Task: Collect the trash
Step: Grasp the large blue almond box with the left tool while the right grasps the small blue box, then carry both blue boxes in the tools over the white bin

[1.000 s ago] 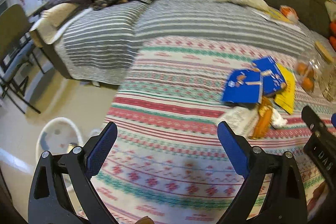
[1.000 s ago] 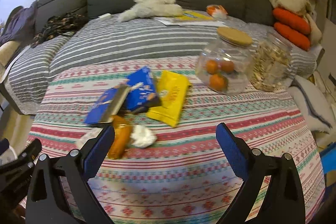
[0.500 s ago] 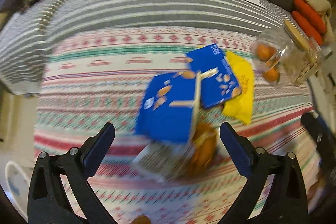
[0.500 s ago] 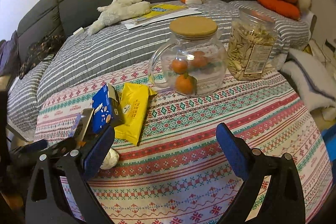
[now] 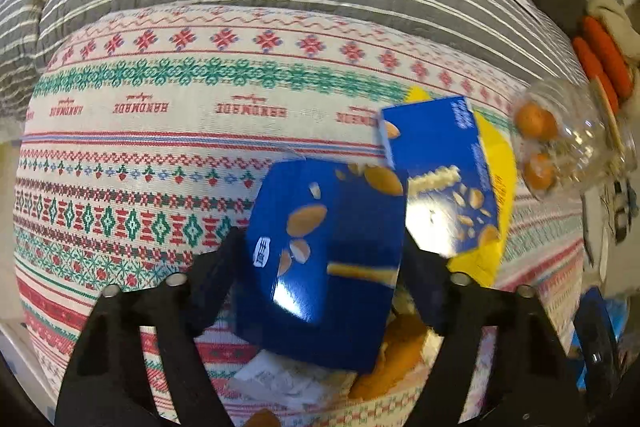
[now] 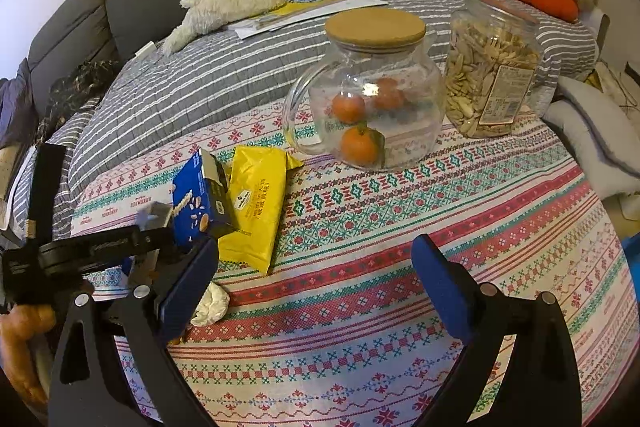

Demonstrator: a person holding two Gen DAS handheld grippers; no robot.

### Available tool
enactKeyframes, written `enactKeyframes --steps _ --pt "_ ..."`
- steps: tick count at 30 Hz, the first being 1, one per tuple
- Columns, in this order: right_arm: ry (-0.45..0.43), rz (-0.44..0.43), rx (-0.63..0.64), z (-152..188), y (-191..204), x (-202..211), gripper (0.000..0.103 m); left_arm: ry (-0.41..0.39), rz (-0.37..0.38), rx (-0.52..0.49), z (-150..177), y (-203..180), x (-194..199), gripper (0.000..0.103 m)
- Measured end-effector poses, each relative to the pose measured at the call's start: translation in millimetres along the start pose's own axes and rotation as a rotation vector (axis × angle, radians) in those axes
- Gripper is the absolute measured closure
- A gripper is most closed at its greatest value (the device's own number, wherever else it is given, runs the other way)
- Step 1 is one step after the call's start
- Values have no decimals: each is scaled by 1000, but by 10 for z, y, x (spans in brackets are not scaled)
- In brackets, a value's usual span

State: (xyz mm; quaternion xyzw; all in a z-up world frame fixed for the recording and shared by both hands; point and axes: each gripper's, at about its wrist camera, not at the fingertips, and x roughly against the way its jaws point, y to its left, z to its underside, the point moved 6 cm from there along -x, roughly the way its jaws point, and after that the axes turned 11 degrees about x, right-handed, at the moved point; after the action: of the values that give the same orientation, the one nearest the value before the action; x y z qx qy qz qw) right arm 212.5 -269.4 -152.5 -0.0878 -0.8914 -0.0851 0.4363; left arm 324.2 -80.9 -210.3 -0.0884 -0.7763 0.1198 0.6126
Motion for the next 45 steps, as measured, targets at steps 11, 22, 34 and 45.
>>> enactKeyframes --steps 11,22,34,45 --pt "-1 16 100 -97 315 -192 9 -283 -128 22 515 390 1058 37" --pt "67 93 433 -418 1296 -826 9 -400 -110 168 1008 984 1520 36" --pt "165 -40 370 -339 1201 -1087 44 -428 -108 207 1071 1414 1673 36" --pt "-96 -90 347 -457 1179 4 44 -481 -96 192 1171 1417 1901 36"
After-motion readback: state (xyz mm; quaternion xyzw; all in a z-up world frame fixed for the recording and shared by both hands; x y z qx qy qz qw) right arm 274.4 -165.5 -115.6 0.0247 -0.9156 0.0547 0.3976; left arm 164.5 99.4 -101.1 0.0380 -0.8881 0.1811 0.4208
